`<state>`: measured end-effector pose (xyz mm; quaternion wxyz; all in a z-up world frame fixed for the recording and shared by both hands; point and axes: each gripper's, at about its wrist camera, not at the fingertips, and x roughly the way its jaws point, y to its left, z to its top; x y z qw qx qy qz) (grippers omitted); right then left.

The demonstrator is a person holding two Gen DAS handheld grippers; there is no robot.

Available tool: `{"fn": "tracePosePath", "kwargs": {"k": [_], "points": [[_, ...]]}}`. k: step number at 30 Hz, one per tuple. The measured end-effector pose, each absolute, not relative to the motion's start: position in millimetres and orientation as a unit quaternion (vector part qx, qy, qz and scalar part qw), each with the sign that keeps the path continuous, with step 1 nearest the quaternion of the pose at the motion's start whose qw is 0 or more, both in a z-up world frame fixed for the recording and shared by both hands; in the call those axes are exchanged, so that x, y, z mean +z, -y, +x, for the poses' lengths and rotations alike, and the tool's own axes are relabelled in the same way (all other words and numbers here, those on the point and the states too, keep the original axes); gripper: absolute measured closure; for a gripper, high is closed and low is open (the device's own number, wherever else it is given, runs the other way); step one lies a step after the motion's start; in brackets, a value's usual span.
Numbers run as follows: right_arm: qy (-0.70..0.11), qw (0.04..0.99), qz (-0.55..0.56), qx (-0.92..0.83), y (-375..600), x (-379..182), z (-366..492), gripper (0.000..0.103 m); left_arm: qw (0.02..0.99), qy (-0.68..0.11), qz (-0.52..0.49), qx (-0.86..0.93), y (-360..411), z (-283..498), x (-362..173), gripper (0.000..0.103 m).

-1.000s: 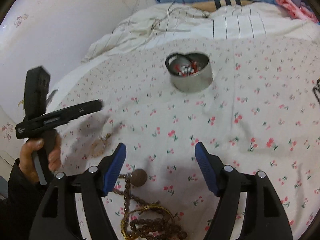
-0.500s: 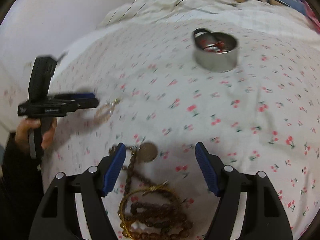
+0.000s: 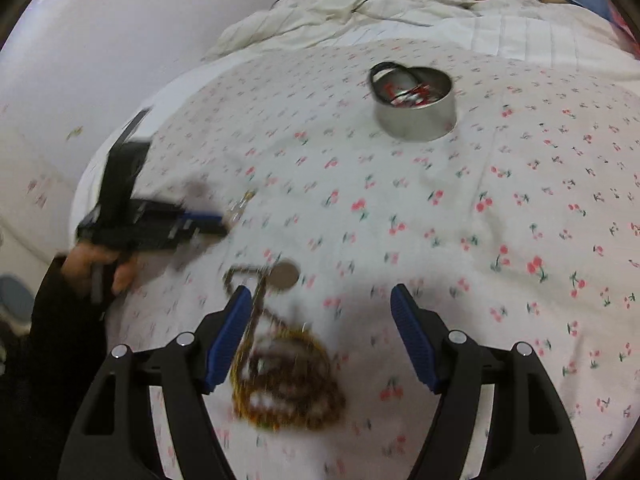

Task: Organize jewelry
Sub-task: 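Move the left gripper to the peach bead bracelet while the right approaches brown beads, then close the left gripper on the peach bead bracelet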

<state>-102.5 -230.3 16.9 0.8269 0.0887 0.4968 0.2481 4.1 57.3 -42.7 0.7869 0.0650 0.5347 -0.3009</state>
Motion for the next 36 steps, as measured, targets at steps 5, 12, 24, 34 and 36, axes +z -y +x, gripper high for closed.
{"fn": "tracePosePath", "kwargs": {"k": [5, 12, 24, 34, 36], "points": [[-0.523, 0.783, 0.027, 0.336, 202.1, 17.8, -130.3, 0.03, 0.791, -0.522, 0.028, -0.318, -61.9, 6.9, -31.1, 0.092], [-0.54, 0.747, 0.015, 0.388, 169.4, -1.1, -136.0, 0.029, 0.796, -0.498, -0.032, -0.344, -65.9, 10.6, -15.8, 0.092], [-0.511, 0.797, 0.031, 0.322, 203.9, 21.2, -133.6, 0.024, 0.781, -0.529, 0.012, -0.332, -61.3, 10.1, -28.0, 0.092], [-0.548, 0.812, -0.039, 0.2, 198.6, -6.8, -113.8, 0.024, 0.773, -0.563, 0.058, -0.287, -56.0, 11.5, -54.7, 0.089], [-0.518, 0.843, 0.016, 0.144, 236.2, 9.2, -108.2, 0.024, 0.774, -0.561, 0.059, -0.287, -54.8, 11.3, -54.0, 0.089]]}}
